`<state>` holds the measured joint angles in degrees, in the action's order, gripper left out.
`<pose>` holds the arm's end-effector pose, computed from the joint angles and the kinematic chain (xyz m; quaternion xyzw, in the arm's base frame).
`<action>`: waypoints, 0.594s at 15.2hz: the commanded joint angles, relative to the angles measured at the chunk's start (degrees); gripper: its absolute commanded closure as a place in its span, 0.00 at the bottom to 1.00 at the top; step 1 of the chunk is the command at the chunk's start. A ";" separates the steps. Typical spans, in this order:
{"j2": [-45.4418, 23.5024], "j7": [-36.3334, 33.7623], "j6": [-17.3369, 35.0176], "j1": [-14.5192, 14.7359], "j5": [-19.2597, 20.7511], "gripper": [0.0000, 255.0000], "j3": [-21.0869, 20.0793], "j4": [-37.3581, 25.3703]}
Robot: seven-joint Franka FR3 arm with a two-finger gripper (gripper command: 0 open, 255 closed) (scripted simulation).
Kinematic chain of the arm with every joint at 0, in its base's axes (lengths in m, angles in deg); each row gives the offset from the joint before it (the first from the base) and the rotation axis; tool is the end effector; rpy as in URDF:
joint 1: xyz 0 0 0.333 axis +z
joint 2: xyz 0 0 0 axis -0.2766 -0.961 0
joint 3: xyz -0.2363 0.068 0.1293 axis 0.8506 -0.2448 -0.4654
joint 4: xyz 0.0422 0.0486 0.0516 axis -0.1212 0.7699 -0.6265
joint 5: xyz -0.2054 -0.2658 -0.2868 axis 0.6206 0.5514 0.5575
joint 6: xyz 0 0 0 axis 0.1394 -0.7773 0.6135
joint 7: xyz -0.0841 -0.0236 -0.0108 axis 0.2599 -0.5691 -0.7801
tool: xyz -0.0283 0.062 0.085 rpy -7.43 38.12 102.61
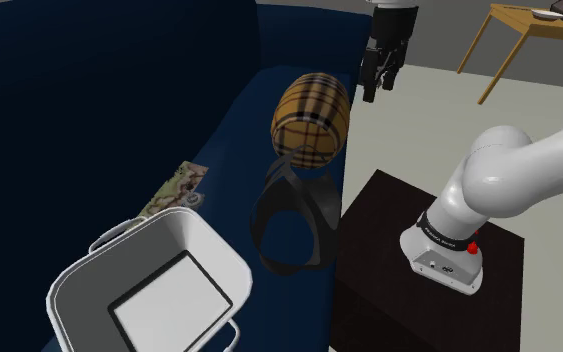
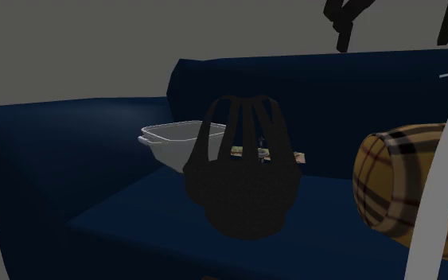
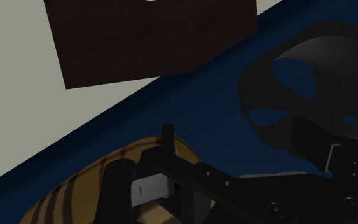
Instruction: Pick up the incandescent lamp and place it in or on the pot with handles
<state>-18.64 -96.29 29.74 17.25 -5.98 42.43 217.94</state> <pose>0.3748 0.0362 0.5378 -0.9961 0.0443 0.0739 0.0174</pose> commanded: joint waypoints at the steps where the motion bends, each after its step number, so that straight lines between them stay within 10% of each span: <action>1: 0.00 0.00 0.00 0.00 0.00 0.00 0.00 0.00; 9: -11.99 -4.93 12.39 2.28 -3.87 0.00 -6.33 -1.27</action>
<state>-28.68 -100.82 40.27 19.39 -9.60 36.73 217.03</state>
